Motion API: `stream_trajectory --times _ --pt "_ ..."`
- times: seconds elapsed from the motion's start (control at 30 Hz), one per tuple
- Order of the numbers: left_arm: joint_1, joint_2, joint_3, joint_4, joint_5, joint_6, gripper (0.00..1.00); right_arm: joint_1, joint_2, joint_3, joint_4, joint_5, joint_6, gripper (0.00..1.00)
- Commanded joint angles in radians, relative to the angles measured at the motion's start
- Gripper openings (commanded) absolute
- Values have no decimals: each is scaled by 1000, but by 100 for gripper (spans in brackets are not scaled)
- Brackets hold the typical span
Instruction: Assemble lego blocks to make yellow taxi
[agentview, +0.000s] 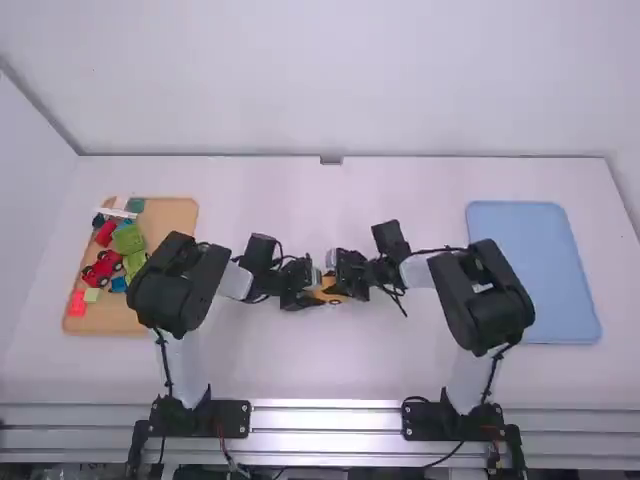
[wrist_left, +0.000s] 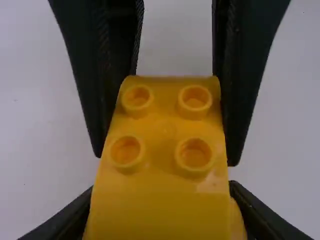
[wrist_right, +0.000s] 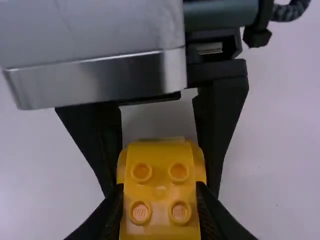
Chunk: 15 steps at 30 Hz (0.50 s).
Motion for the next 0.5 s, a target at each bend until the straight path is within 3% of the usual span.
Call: stream_trajectory --times 0.0,0.47 --pt "-8 13 26 1 -19 -29 25 43 38 -29 -16 124 29 0" --pt "-8 13 26 20 -41 -29 23 42 27 -121 156 120 25 0"
